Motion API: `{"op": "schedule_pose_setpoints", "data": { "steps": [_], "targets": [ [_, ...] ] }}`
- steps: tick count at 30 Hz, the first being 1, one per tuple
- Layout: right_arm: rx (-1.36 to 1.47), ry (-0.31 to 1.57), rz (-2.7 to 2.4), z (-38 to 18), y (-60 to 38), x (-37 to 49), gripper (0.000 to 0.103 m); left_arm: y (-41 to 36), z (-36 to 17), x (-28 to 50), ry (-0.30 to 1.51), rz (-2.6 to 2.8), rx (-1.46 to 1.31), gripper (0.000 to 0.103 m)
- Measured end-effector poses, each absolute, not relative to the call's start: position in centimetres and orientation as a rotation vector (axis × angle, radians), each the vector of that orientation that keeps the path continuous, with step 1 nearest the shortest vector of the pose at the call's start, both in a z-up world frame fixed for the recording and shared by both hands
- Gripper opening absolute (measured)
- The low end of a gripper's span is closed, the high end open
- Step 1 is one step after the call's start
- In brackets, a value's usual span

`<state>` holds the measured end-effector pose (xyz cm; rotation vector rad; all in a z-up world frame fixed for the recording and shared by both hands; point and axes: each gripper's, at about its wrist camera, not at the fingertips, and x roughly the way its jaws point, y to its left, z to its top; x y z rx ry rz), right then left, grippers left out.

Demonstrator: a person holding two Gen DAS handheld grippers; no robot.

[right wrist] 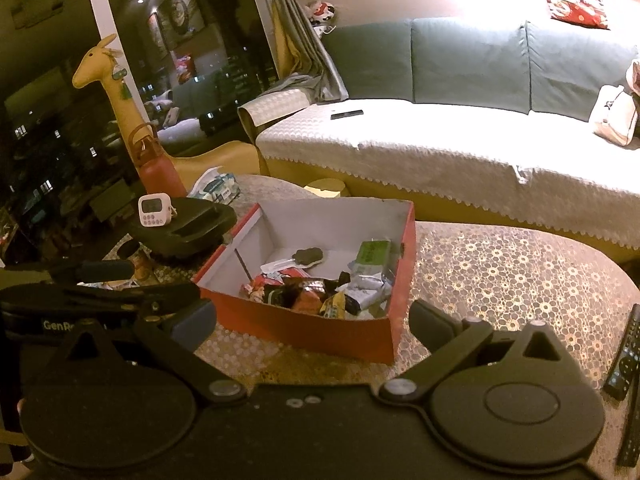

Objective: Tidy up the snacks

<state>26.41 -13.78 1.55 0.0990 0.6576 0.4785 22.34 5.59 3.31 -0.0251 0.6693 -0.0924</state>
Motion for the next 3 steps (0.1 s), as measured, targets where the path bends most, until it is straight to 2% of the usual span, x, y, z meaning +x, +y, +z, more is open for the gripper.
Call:
{"op": "schedule_pose_setpoints", "data": {
  "steps": [3],
  "targets": [
    [0.104,0.660,0.473,1.37,-14.15,26.28,0.103,5.22,3.17,22.30,0.675,-0.102,-0.017,0.103]
  ]
}}
